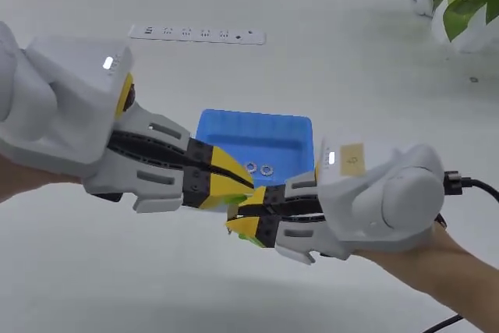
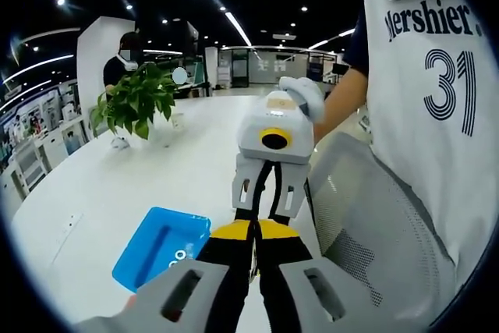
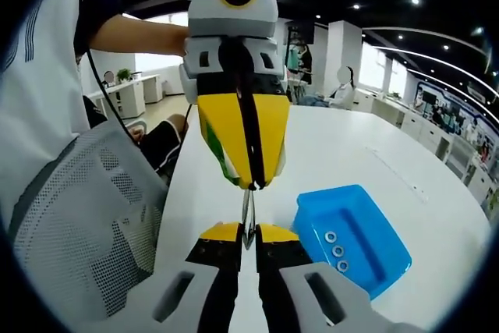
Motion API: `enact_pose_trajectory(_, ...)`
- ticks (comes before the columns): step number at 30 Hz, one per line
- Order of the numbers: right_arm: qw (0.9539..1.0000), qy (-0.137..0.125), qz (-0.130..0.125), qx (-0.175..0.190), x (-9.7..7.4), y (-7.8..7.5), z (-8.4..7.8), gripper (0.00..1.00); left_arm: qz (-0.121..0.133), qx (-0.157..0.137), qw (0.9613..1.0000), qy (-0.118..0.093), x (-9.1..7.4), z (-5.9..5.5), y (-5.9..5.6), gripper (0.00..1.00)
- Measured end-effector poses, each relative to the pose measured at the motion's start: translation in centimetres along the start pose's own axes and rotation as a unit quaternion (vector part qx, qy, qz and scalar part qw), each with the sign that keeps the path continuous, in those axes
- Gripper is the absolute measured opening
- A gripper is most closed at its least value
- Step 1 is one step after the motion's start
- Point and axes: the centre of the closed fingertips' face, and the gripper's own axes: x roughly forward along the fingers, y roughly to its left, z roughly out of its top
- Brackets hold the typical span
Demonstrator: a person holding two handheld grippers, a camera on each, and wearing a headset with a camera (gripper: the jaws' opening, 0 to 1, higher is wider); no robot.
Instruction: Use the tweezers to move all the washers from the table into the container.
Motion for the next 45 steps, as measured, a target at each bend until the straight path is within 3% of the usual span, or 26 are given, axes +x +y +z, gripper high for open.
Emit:
enact_pose_trajectory(4, 1.0000, 0.009, -0.002, -0.002, 0.0, 0.0, -0.7, 0.07, 0.004, 0.009, 0.9999, 0.002, 0.3, -0.7, -0.1, 0.05)
enact_pose_trajectory(8, 0.9999, 0.012, 0.003, -0.005, 0.0, 0.3, -1.2, 0.07, -0.003, -0.001, 1.0000, 0.005, 0.5, -1.2, -0.4, 0.05)
enact_pose_trajectory(18, 0.9999, -0.012, 0.005, 0.009, 0.0, 0.1, -0.7, 0.06, -0.003, -0.010, 0.9999, 0.013, 0.5, -1.9, -0.1, 0.07)
enact_pose_trajectory(31, 0.9999, -0.007, 0.005, 0.011, 0.1, 0.1, -1.0, 0.06, 0.005, -0.025, 0.9997, 0.005, 0.4, -2.2, 0.2, 0.06)
enact_pose_trajectory(37, 0.9999, -0.004, 0.007, 0.012, 0.1, 0.4, -1.5, 0.07, -0.001, -0.007, 0.9999, 0.010, 0.8, -2.5, -0.1, 0.05)
enact_pose_trajectory(45, 0.9997, 0.012, -0.005, -0.023, 0.3, 0.2, -2.1, 0.10, -0.009, 0.004, 0.9999, 0.012, 1.3, -2.9, -0.1, 0.05)
